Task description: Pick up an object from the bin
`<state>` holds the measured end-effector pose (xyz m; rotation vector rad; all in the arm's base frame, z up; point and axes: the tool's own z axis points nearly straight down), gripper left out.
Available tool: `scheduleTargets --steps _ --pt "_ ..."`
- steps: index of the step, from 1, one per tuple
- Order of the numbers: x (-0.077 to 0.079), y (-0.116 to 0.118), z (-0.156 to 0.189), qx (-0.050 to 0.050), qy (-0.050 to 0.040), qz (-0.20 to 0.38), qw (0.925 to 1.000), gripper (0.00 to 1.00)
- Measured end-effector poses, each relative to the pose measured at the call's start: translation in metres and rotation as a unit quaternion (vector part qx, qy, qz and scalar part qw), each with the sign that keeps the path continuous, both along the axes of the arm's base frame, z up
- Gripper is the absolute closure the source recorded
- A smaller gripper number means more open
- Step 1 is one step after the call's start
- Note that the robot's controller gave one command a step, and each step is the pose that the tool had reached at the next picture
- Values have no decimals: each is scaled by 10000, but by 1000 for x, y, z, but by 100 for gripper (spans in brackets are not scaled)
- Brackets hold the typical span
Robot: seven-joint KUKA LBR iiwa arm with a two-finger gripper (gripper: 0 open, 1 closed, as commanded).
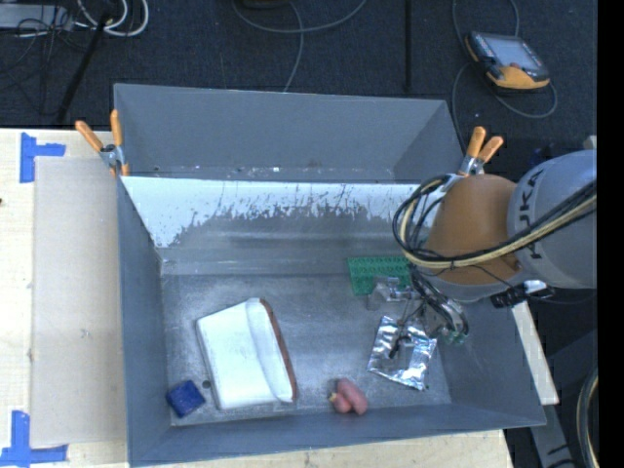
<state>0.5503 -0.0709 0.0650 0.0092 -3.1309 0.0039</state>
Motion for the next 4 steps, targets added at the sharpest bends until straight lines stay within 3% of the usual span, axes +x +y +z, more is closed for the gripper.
scheduleTargets --steps 1,2,3,4 --pt "-32 -64 4 15 -36 775 9970 0" --pt "-31 -61 5 22 -55 786 9969 100" --pt "-31 -55 120 8 -91 1115 9937 100" --pt "-33 -55 115 22 -55 1094 9940 0"
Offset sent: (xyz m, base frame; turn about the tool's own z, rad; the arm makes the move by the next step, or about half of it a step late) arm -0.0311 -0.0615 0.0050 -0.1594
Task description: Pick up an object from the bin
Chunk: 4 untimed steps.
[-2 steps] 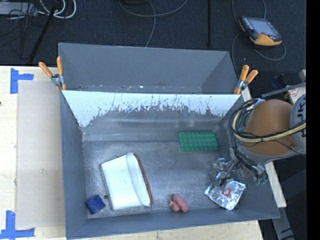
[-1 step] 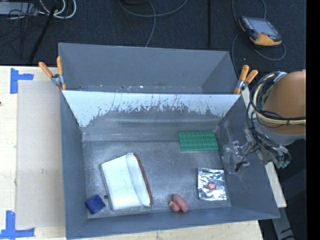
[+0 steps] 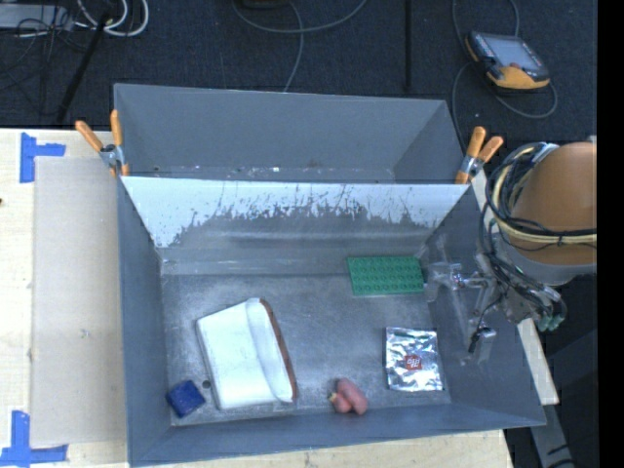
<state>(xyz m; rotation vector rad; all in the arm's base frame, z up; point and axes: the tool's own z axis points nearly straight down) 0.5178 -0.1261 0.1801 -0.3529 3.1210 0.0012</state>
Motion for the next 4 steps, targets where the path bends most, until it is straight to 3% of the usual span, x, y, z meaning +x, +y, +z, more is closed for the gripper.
scheduleTargets --steps 1,2,3,4 --pt "-25 12 -89 11 33 1782 9840 0" --pt "1 28 -111 7 4 3683 9297 0" --pt "1 28 -110 11 9 3659 9307 100" --pt "-2 30 10 -20 -33 3557 9346 100"
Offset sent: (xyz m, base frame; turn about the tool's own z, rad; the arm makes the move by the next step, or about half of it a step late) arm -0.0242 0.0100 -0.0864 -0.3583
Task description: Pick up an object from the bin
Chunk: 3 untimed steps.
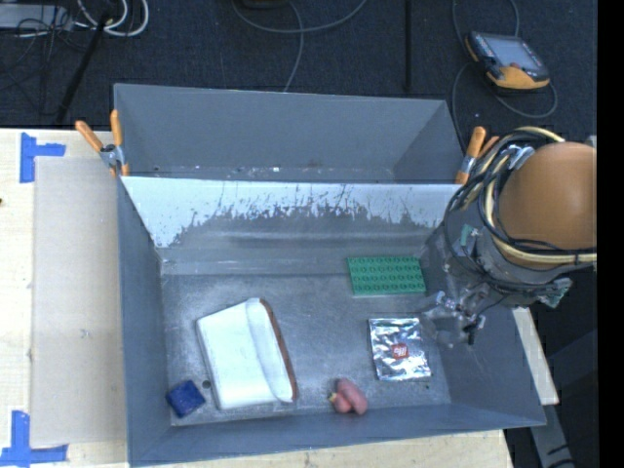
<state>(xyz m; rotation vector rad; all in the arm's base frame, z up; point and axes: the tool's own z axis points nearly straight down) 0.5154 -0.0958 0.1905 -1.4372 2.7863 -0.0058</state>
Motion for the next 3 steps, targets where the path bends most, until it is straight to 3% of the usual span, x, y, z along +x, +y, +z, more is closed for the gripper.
scheduleTargets --steps 1,2,3 --pt "14 65 -39 28 56 175 9998 100" --pt "1 97 83 1 10 2119 9773 100" --pt "1 96 81 7 34 2093 9778 0"
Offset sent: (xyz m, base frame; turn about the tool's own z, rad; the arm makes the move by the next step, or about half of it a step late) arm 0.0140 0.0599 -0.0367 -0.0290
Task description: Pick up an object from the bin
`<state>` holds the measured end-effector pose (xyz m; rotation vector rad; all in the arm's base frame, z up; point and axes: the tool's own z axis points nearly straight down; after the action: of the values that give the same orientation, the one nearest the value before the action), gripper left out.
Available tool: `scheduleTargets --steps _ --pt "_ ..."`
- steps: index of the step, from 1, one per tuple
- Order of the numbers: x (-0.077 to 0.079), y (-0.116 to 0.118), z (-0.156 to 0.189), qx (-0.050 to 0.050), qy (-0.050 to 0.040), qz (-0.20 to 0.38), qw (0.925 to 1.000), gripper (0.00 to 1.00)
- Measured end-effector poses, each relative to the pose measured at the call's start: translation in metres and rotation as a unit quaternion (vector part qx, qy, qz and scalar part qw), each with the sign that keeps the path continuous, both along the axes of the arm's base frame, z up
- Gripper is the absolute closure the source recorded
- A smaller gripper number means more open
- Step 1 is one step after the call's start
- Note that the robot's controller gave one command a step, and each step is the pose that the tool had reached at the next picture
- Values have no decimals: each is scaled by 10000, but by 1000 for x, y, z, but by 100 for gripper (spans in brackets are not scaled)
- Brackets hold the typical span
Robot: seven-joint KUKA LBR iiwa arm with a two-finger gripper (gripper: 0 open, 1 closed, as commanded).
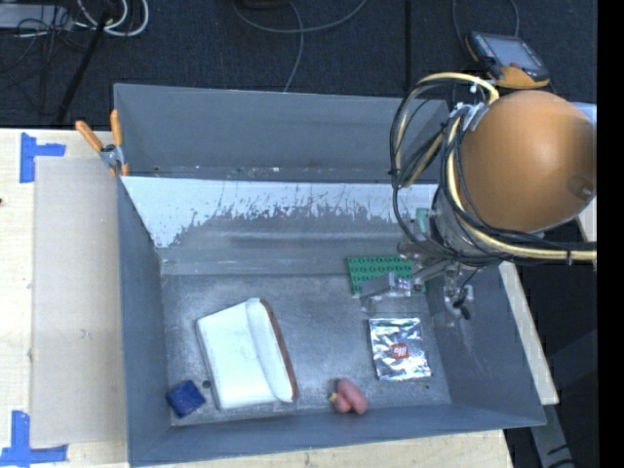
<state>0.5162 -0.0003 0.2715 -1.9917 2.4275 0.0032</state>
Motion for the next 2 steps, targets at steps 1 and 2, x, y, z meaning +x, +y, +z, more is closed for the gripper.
scheduleTargets --steps 1,2 --pt "7 -20 -145 2 44 1214 9926 0" --pt "35 -59 -204 1 14 2508 9680 0"
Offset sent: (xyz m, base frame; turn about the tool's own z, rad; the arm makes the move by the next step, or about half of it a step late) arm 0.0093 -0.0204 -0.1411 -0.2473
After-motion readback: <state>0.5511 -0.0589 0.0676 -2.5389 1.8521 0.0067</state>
